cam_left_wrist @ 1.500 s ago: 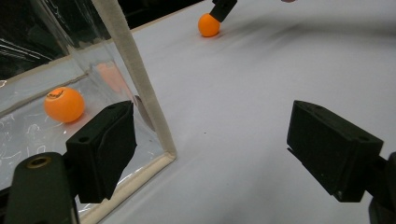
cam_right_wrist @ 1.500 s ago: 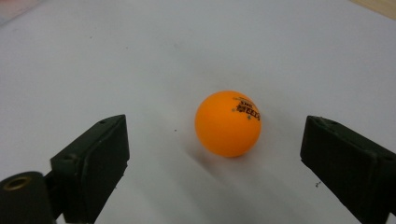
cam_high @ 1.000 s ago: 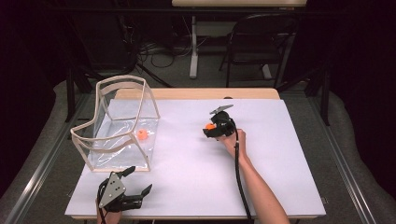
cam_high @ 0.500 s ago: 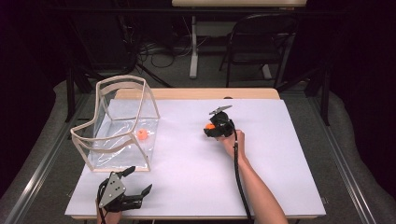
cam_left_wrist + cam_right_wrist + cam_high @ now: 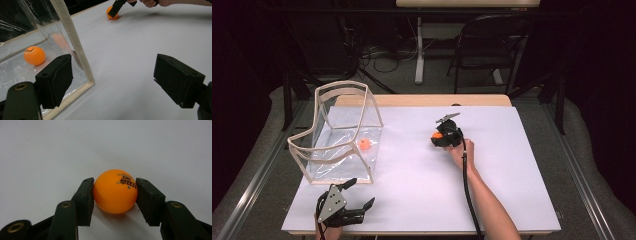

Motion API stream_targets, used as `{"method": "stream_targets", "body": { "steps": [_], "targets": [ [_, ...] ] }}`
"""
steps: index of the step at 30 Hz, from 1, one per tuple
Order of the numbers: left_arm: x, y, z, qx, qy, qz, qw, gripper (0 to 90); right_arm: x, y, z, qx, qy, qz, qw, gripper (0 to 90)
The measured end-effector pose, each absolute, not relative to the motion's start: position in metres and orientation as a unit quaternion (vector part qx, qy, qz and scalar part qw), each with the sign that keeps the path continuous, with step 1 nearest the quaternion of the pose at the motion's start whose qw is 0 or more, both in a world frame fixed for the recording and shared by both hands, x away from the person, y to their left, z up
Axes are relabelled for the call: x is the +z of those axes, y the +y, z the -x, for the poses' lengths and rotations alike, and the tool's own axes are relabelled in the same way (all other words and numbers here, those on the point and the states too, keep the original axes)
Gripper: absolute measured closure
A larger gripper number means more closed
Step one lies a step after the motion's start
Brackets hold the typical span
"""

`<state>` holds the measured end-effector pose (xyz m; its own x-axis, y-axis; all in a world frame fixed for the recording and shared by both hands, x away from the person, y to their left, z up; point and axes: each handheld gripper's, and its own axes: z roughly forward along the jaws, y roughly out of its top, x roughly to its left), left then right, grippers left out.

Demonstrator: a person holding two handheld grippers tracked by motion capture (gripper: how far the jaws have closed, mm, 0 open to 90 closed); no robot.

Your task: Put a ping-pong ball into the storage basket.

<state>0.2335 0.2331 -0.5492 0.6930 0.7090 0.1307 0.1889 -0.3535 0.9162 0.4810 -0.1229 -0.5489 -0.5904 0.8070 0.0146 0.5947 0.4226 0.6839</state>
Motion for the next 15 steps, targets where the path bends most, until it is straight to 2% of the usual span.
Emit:
{"method": "stream_targets", "body": {
  "steps": [15],
  "targets": [
    [-0.549, 0.234, -0.233, 0.266, 0.289, -0.779, 0.490, 15.7, -0.532, -0.123, -0.476, 0.329, 0.835, -0.412, 0.159, 50.1]
  ]
}}
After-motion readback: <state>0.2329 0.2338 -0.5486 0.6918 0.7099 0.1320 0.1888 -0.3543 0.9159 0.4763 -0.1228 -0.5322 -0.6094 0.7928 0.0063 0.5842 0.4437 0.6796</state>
